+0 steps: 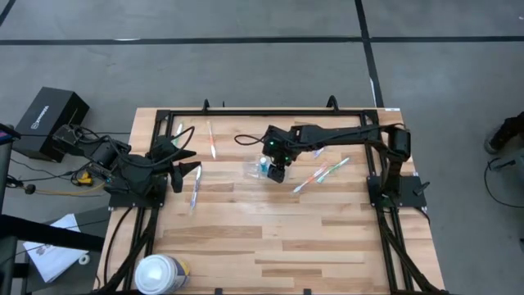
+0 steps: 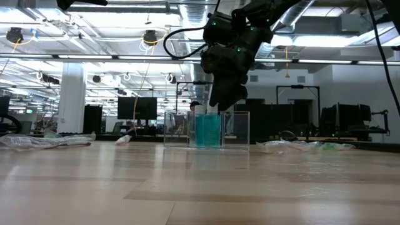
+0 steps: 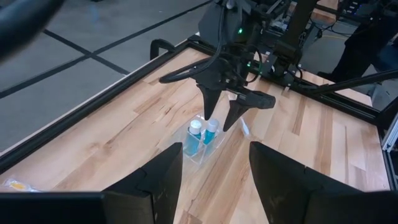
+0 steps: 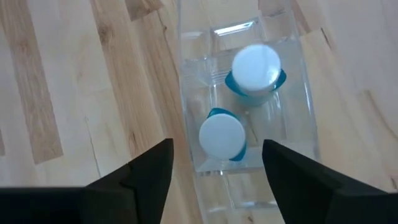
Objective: Pick & Place toothbrushing station
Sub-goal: Put the right orange toothbrush into the transparent organizer
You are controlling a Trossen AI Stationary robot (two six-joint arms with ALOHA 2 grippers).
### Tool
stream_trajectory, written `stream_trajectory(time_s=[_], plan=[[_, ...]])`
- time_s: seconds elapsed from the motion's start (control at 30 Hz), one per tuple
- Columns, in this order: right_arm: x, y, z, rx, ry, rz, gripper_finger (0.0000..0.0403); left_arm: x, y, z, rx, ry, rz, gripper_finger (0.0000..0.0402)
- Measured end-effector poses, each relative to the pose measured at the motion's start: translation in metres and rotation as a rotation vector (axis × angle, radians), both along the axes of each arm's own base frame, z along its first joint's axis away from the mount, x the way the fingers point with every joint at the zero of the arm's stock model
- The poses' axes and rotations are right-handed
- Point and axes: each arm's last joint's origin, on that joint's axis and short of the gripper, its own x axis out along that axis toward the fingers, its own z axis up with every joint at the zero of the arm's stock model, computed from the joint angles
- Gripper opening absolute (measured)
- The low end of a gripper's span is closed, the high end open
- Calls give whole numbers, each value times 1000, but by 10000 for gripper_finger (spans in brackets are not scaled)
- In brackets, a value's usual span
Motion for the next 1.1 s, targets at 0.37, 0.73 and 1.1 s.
stream_trajectory(time_s=[0.37, 0.73, 1.1], plan=[[3, -19, 39, -38, -14, 11, 240, 0, 0, 0, 0, 0, 0, 182], [11, -20, 104, -79, -137, 25, 240, 0, 0, 0, 0, -5, 2, 182], [7, -1, 222, -216, -493, 31, 240, 4, 0, 28, 94, -217, 1, 182]])
